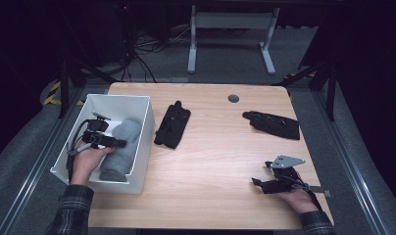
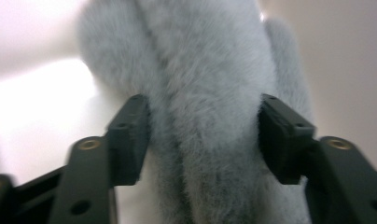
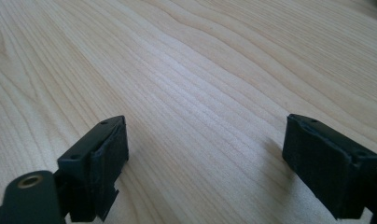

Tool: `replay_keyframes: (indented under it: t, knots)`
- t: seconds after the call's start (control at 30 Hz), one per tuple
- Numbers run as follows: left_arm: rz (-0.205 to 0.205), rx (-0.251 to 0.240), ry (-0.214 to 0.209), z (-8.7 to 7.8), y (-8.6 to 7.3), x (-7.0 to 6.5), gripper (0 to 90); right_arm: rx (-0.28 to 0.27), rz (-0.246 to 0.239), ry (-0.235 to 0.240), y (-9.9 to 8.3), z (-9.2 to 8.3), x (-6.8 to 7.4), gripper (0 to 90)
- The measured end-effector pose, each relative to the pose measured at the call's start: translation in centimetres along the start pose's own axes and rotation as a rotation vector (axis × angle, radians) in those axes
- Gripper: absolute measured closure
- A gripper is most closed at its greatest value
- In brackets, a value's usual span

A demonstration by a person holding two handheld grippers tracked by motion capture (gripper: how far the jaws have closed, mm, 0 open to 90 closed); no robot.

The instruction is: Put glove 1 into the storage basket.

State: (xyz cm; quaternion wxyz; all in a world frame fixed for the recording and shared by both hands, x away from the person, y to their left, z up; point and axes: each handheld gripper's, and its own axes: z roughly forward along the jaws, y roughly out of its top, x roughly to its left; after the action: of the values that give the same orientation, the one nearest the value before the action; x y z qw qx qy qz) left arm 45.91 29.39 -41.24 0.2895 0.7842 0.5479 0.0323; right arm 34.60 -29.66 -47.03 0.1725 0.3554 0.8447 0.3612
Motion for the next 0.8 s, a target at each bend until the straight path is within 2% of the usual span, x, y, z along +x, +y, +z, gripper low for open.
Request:
replay_keyframes:
  t: [0.07,0.2,0.23,0.33,0.37,0.53,0.7,0.73,0.8]
  knots:
    - [0.014,-0.042,-0.005,-0.8,0.1,-0.3,35.3,0.0,-0.001,0.0,0.0,0.0,0.0,14.7]
    - [0.038,-0.07,0.004,-2.0,0.4,-0.8,30.3,0.0,0.0,0.0,0.0,0.0,0.0,14.7]
    - [0.047,-0.091,0.0,-2.6,0.7,-1.1,30.3,0.0,0.0,0.0,0.0,0.0,0.0,14.7]
    - [0.07,-0.118,-0.017,-3.9,1.1,-1.8,28.9,0.0,0.001,0.0,0.0,0.0,0.0,14.7]
    - [0.082,-0.14,-0.025,-4.5,1.4,-2.2,28.9,0.0,0.0,0.0,0.0,0.0,0.0,14.7]
    - [0.136,-0.178,-0.066,-6.2,2.4,-3.7,26.1,0.0,0.0,-0.001,0.0,0.0,0.0,14.7]
    - [0.2,-0.203,-0.101,-7.5,3.4,-6.1,22.1,0.0,0.0,-0.001,0.0,0.0,0.0,14.7]
    - [0.2,-0.203,-0.101,-7.5,3.4,-6.1,21.1,0.0,0.0,-0.001,0.0,0.0,0.0,14.7]
    - [0.242,-0.218,-0.127,-7.9,3.8,-7.9,19.7,0.0,0.0,-0.001,0.0,0.0,0.0,14.7]
